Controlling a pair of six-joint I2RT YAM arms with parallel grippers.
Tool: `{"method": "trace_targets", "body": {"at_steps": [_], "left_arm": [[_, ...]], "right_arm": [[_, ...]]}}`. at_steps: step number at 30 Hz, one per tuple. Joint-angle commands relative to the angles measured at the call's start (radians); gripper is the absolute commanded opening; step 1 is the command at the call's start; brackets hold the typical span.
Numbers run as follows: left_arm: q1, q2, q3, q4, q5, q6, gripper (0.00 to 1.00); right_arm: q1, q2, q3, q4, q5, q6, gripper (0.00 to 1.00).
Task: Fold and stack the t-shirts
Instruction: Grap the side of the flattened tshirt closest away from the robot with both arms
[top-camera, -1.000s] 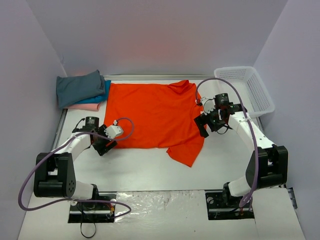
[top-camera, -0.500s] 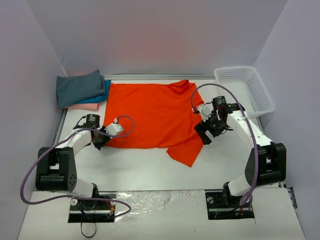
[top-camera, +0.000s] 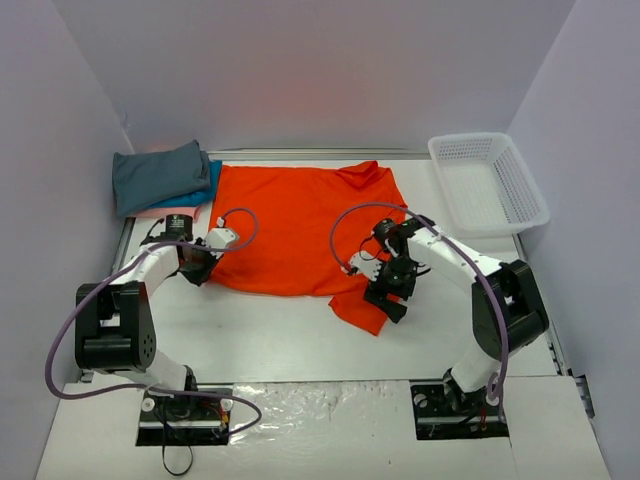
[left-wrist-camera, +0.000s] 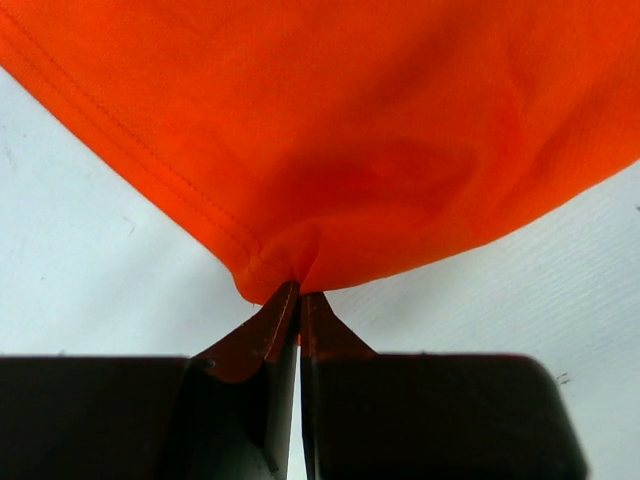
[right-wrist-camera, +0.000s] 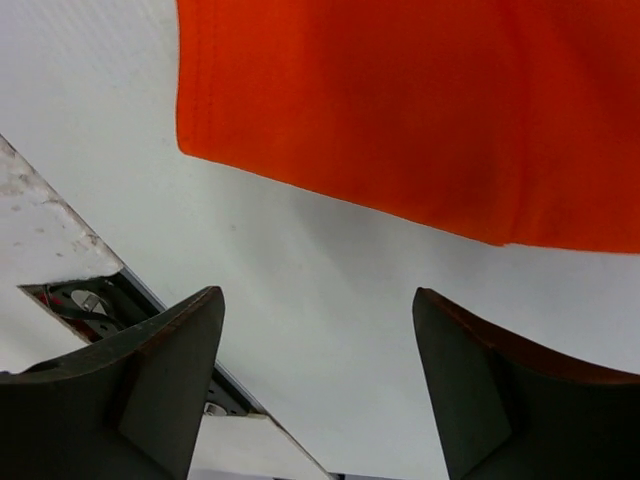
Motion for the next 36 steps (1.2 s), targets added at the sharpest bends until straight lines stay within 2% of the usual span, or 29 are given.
{"method": "trace_targets", "body": {"at_steps": [1, 2, 6, 18, 26, 29, 30, 32, 35, 36], "left_arm": [[0.004, 0.03, 0.05, -0.024, 0.039, -0.06, 0.02], [0.004, 0.034, 0.053, -0.024, 0.041, -0.066, 0.02], [0.004, 0.054, 0.068, -0.016, 0.039, -0.085, 0.02], [0.004, 0.039, 0.073, -0.02, 0.052, -0.099, 0.02], [0.004, 0.047, 0.047, -0.004, 0.068, -0.094, 0.02], [0.004, 0.043, 0.041, 0.0, 0.067, -0.097, 0.02], [0.004, 0.043, 0.039, 0.002, 0.07, -0.094, 0.02], [0.004, 0.034, 0.034, 0.002, 0.071, -0.097, 0.02], [0.005, 0.019, 0.027, 0.003, 0.075, -0.094, 0.02], [0.004, 0.016, 0.024, 0.002, 0.073, -0.092, 0.02]], "right_arm": [[0.071, 0.048, -0.008, -0.111, -0.001, -0.041, 0.71], [0.089, 0.055, -0.013, -0.111, 0.004, -0.04, 0.68], [0.18, 0.103, -0.01, -0.098, -0.014, -0.034, 0.66], [0.266, 0.255, 0.018, 0.039, 0.016, 0.04, 0.69], [0.319, 0.332, 0.098, 0.066, 0.03, 0.115, 0.68], [0.362, 0.361, 0.108, 0.109, 0.053, 0.162, 0.62], [0.371, 0.379, 0.11, 0.116, 0.064, 0.17, 0.55], [0.393, 0.398, 0.108, 0.143, 0.084, 0.204, 0.49], [0.399, 0.436, 0.092, 0.177, 0.122, 0.224, 0.23], [0.398, 0.441, 0.087, 0.18, 0.131, 0.226, 0.18]]}}
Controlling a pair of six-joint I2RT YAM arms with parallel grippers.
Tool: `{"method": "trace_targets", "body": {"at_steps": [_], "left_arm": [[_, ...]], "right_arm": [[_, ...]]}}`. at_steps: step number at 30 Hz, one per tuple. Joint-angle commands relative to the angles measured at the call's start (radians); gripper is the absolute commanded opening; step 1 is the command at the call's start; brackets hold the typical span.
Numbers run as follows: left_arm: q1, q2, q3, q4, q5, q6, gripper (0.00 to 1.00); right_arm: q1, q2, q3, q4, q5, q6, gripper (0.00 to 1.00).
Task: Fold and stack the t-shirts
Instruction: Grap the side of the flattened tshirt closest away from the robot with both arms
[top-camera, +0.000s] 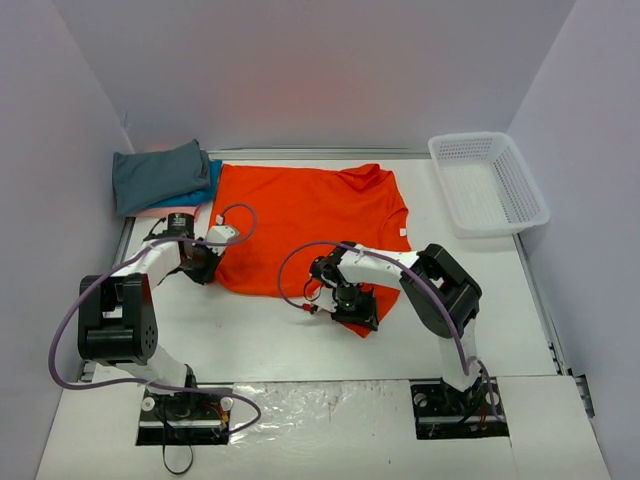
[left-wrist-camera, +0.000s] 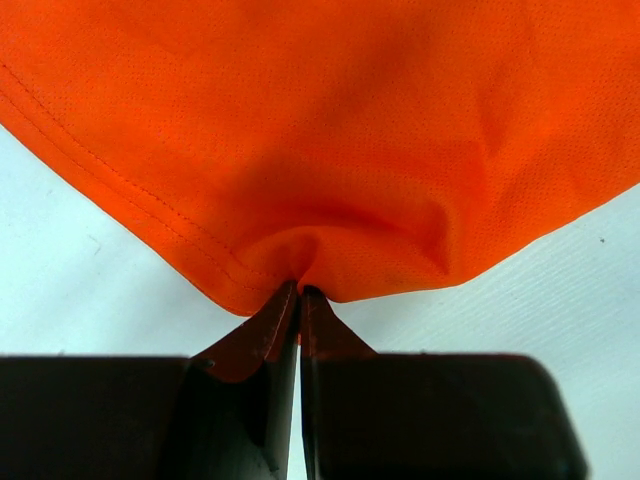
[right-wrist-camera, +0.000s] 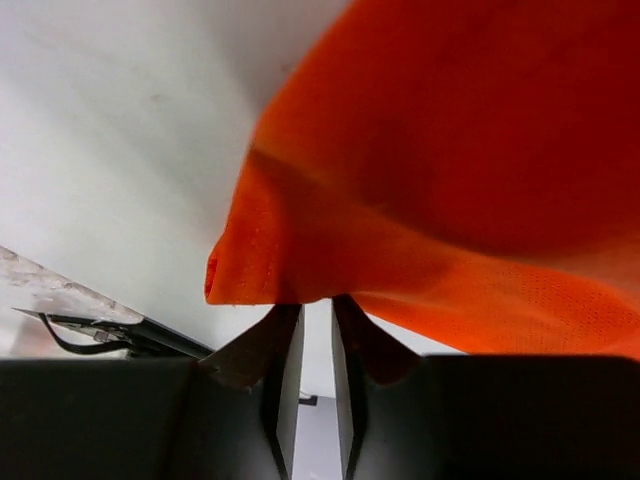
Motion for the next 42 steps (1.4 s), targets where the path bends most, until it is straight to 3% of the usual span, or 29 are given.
{"method": "trace_targets", "body": {"at_steps": [1, 2, 14, 15, 17, 29, 42], "left_arm": [[0.004, -0.049, -0.005, -0.004, 0.024, -0.002, 0.02], [0.004, -0.055, -0.008, -0.006, 0.022, 0.001, 0.02], [0.004, -0.079, -0.013, -0.016, 0.019, 0.01, 0.02], [0.004, -0.079, -0.007, -0.021, 0.019, 0.009, 0.02], [0.004, -0.078, -0.005, -0.021, 0.021, 0.009, 0.02], [0.004, -0.087, -0.021, -0.018, 0.022, 0.003, 0.02], [0.004, -0.061, -0.025, -0.009, 0.022, 0.001, 0.02]], "right_arm": [[0.011, 0.093, -0.047, 0.201, -0.046, 0.024, 0.12], [0.009, 0.088, -0.052, 0.203, -0.049, 0.024, 0.01], [-0.018, -0.076, -0.089, 0.145, -0.069, 0.027, 0.0], [-0.018, -0.088, -0.078, 0.13, -0.08, 0.02, 0.04], [-0.018, -0.11, -0.037, 0.079, -0.09, 0.006, 0.24], [0.018, -0.088, 0.066, -0.009, -0.164, -0.01, 0.33], [0.017, -0.068, -0.022, -0.009, -0.163, -0.029, 0.52]]}}
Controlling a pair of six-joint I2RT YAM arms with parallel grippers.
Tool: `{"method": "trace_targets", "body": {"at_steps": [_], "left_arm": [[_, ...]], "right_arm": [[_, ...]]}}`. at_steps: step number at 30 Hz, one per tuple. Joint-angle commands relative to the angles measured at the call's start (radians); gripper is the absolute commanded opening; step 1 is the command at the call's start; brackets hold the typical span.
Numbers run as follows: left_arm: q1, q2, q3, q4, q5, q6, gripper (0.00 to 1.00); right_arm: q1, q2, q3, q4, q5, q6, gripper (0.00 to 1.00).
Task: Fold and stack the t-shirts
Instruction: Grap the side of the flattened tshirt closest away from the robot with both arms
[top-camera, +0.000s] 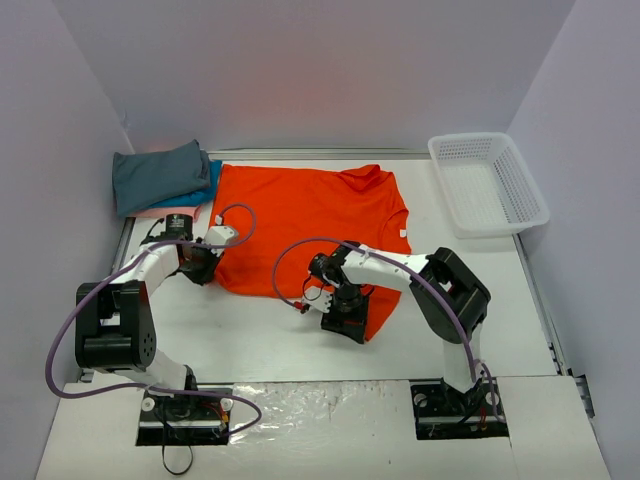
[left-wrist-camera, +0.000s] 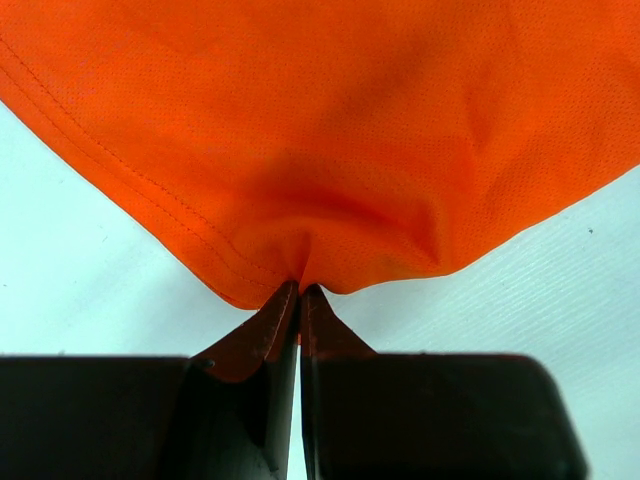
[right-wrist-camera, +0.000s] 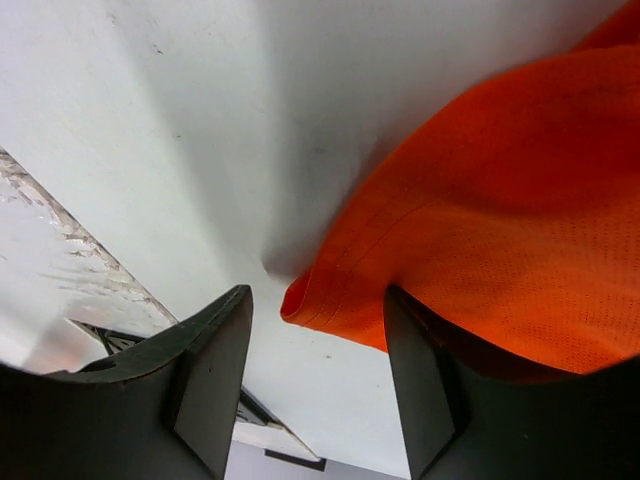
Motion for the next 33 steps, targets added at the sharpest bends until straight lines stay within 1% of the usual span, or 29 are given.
{"method": "trace_targets", "body": {"at_steps": [1, 3, 5, 6, 7, 9, 14, 15, 20, 24, 27, 33], "left_arm": [[0.002, -0.016, -0.006, -0.004, 0.023, -0.001, 0.02], [0.004, -0.02, -0.006, -0.004, 0.023, -0.001, 0.02], [0.002, -0.025, -0.009, -0.006, 0.024, -0.001, 0.02], [0.002, -0.028, -0.008, -0.009, 0.023, -0.001, 0.02], [0.004, -0.031, -0.008, -0.01, 0.024, -0.001, 0.02], [0.002, -0.042, -0.008, -0.019, 0.023, 0.002, 0.02], [0.002, -0.068, 0.008, -0.061, 0.023, 0.016, 0.02], [0.002, -0.077, 0.011, -0.069, 0.027, 0.018, 0.02], [-0.01, -0.119, 0.031, -0.148, 0.058, 0.03, 0.02], [-0.022, -0.174, 0.028, -0.205, 0.079, 0.041, 0.02], [-0.068, -0.201, 0.029, -0.253, 0.09, 0.053, 0.02], [-0.107, -0.221, 0.023, -0.323, 0.082, 0.064, 0.02]], "right_arm": [[0.006, -0.006, -0.027, -0.053, 0.012, -0.014, 0.52], [0.006, 0.0, -0.038, -0.035, 0.043, -0.008, 0.5], [0.006, 0.005, -0.06, -0.004, 0.081, 0.02, 0.4], [0.004, 0.005, -0.066, 0.013, 0.109, 0.023, 0.32], [0.002, 0.005, -0.07, 0.014, 0.115, 0.023, 0.18], [-0.007, -0.007, -0.084, 0.011, 0.121, 0.02, 0.01], [-0.08, -0.104, -0.1, -0.019, 0.109, -0.011, 0.0], [-0.126, -0.119, -0.1, -0.038, 0.105, -0.029, 0.0], [-0.263, -0.219, -0.106, -0.101, 0.072, -0.098, 0.0], [-0.312, -0.297, -0.113, -0.165, 0.051, -0.132, 0.0], [-0.344, -0.332, -0.092, -0.219, 0.01, -0.163, 0.0], [-0.416, -0.386, -0.038, -0.305, -0.047, -0.222, 0.0]]}}
